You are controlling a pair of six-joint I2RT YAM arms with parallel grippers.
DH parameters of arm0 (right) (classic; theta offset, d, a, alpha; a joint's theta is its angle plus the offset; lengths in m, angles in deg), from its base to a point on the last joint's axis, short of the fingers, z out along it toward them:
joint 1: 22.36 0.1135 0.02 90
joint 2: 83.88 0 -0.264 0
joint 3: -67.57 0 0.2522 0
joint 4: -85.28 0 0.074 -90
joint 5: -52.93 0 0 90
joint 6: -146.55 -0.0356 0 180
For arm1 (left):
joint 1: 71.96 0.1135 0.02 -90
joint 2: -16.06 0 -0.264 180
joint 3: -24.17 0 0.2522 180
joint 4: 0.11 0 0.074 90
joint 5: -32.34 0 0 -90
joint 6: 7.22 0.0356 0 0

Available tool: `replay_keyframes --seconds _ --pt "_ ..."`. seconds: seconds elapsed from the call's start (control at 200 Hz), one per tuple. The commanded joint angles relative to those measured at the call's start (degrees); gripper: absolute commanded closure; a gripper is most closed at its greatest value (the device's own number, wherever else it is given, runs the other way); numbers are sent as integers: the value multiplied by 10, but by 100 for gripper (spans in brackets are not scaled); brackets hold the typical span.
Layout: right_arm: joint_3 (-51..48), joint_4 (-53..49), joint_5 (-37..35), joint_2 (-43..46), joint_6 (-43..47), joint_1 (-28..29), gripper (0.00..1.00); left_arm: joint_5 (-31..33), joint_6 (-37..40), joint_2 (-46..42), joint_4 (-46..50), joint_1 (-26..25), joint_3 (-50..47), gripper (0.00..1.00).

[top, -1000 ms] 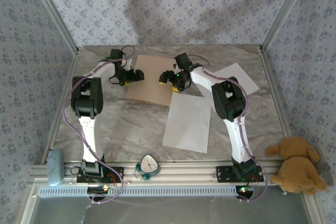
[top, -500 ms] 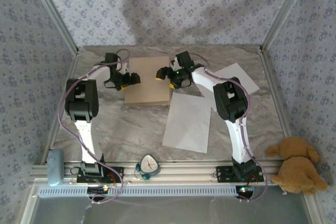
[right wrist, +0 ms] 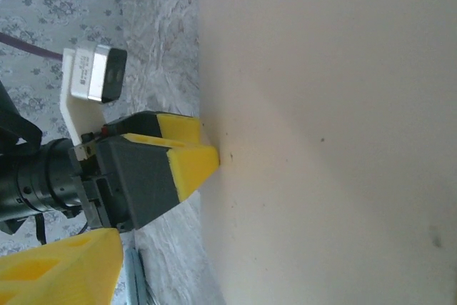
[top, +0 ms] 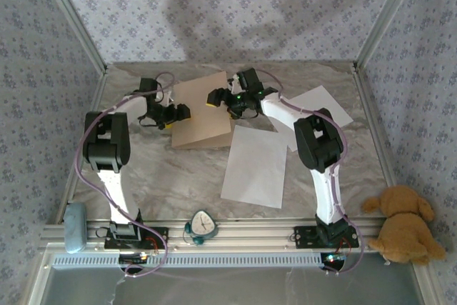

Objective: Put the files into the folder

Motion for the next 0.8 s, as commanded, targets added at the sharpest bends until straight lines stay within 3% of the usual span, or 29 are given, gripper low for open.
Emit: replay_keyframes --seconds 0.0,0.22,0.575,0.795 --pt "-24 16 6 38 -12 9 18 -38 -6 -40 -26 -12 -14 15" --pt "-69 31 3 78 -14 12 18 -31 -13 -63 -37 -27 -41 15" --pt "-98 39 4 118 -20 13 18 57 15 -177 -2 -32 -72 1" --pt "-100 48 7 137 -31 16 17 115 42 -284 -34 -103 -141 1"
